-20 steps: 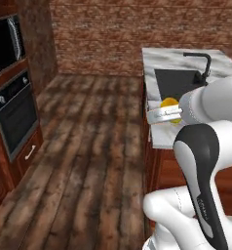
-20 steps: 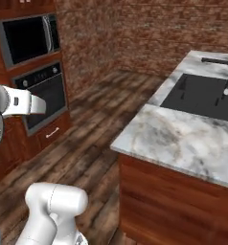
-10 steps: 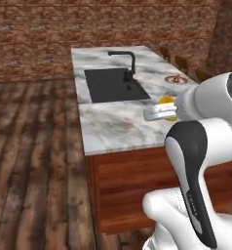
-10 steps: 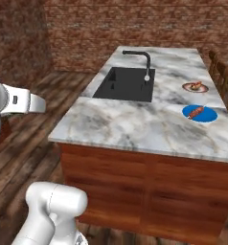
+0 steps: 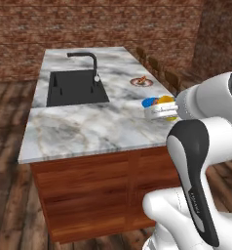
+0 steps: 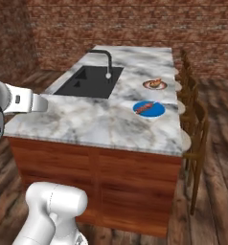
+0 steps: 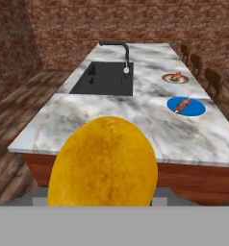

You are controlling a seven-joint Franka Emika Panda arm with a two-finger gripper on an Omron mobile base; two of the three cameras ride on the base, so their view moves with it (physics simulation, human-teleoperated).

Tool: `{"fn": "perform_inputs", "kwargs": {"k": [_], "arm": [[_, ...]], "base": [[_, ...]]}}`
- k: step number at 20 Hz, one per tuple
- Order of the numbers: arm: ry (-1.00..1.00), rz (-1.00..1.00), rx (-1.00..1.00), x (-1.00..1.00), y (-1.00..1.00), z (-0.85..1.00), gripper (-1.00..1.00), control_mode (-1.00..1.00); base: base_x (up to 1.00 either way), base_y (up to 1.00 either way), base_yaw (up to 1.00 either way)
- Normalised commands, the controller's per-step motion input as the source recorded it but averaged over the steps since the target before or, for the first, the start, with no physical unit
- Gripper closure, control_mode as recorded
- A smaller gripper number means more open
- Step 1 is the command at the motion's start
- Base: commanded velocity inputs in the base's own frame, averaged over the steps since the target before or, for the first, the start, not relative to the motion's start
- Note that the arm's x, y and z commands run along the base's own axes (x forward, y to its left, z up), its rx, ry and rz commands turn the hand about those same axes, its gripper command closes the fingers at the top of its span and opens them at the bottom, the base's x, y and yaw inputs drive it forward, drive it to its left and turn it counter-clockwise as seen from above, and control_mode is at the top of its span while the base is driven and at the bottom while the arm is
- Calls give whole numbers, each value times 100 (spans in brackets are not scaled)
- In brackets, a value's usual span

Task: Pick up the pear and mango from the fridge and place one fruit on each plate on the dining counter.

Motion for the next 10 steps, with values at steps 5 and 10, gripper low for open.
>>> {"fn": "perform_inputs", "kwargs": {"k": [5,10], "arm": [[0,0,0,0,0,0,100,100],[0,0,0,0,0,0,100,100]], "base": [[-4,-100,6],[0,-100,25]]}}
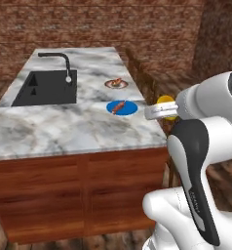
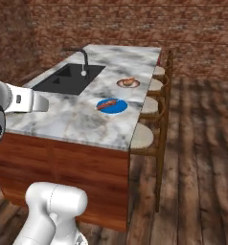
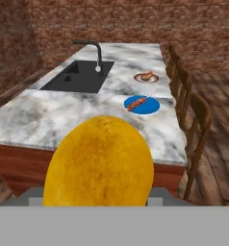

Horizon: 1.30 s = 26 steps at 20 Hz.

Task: Pick up the pear and mango from the fridge and place one fruit on each plate on the dining counter.

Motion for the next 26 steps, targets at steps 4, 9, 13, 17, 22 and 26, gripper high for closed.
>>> {"fn": "perform_inputs", "kwargs": {"k": [4,9,13,17,22,26], "arm": [[0,0,0,0,0,0,100,100],[0,0,0,0,0,0,100,100],[0,0,0,0,0,0,100,100],[0,0,0,0,0,0,100,100],[0,0,0,0,0,0,100,100],[0,0,0,0,0,0,100,100]], "base": [[0,-100,32],[0,-100,36],[0,-100,48],[0,-100,50],[0,-100,46],[11,-100,37]]}}
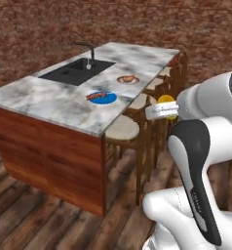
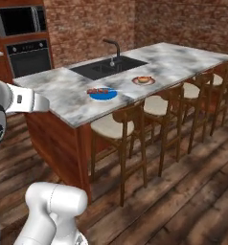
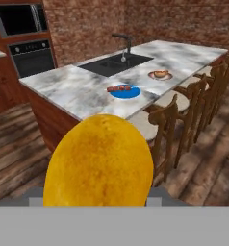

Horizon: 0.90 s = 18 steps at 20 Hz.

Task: Pick up the pear and mango from the fridge and place one fruit on each plate on the dining counter.

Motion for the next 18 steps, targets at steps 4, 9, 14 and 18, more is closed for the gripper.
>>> {"fn": "perform_inputs", "kwargs": {"k": [4,9,14,18], "arm": [[0,0,0,0,0,0,100,100],[0,0,0,0,0,0,100,100],[0,0,0,0,0,0,100,100],[0,0,0,0,0,0,100,100]], "base": [[58,-100,32],[97,-100,34],[100,-100,39],[99,-100,41]]}}
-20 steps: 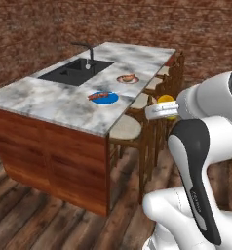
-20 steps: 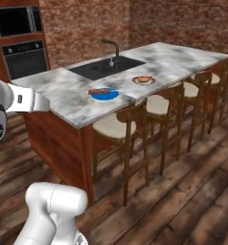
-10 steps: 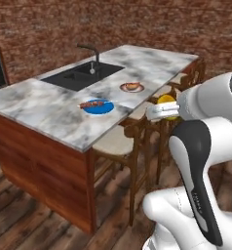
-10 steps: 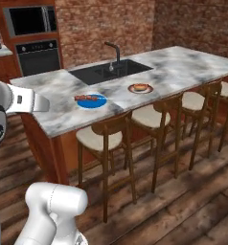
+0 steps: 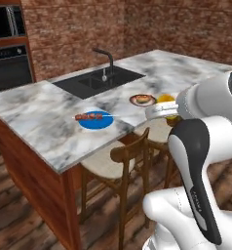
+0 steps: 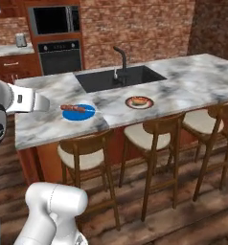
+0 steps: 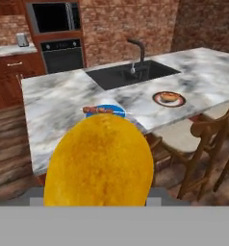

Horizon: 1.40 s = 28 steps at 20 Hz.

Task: Pick up the pear and mango from the fridge and place one fruit on each plate on the dining counter.

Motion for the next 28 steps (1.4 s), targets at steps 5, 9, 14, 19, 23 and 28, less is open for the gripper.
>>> {"fn": "perform_inputs", "kwargs": {"k": [5,9,14,19,23,28], "arm": [[0,0,0,0,0,0,100,100],[0,0,0,0,0,0,100,100],[0,0,0,0,0,0,100,100],[0,0,0,0,0,0,100,100],[0,0,0,0,0,0,100,100],[0,0,0,0,0,0,100,100]], "base": [[80,-90,51],[100,-53,53],[100,-55,50],[100,-40,50],[72,-49,37],[36,-46,18]]}}
